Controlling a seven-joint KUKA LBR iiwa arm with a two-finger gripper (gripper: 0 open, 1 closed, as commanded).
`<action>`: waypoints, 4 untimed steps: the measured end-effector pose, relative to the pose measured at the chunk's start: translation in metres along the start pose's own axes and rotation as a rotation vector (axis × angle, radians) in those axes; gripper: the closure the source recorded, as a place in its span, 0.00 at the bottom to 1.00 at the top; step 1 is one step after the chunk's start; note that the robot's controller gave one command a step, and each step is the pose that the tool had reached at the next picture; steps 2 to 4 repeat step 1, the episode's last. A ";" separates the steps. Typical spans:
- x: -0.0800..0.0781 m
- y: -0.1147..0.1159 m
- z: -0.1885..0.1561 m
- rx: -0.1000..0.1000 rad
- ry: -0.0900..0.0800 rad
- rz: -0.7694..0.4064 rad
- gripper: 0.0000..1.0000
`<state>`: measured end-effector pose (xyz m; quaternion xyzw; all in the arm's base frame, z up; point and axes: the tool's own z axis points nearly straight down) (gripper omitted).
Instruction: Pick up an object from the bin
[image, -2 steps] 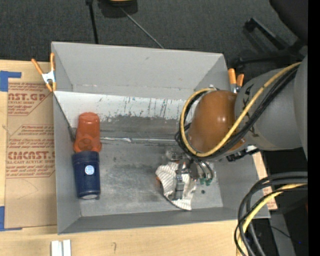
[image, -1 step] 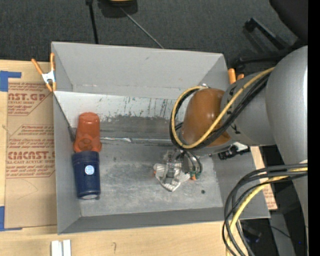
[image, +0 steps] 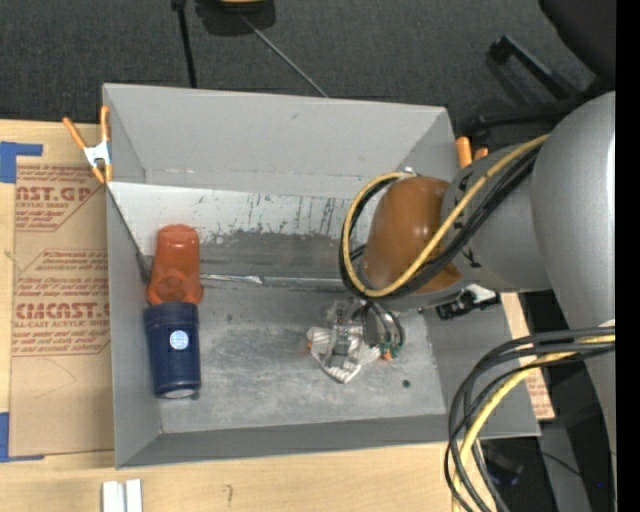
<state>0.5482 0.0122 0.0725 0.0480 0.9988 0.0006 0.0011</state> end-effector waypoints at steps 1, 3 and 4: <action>0.001 -0.019 -0.138 0.001 -0.001 -0.012 1.00; 0.001 -0.019 -0.138 0.001 -0.001 -0.012 1.00; 0.001 -0.019 -0.138 0.001 -0.001 -0.012 1.00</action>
Offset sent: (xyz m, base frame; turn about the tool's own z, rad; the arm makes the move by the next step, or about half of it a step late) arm 0.0000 0.0000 0.0000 0.0000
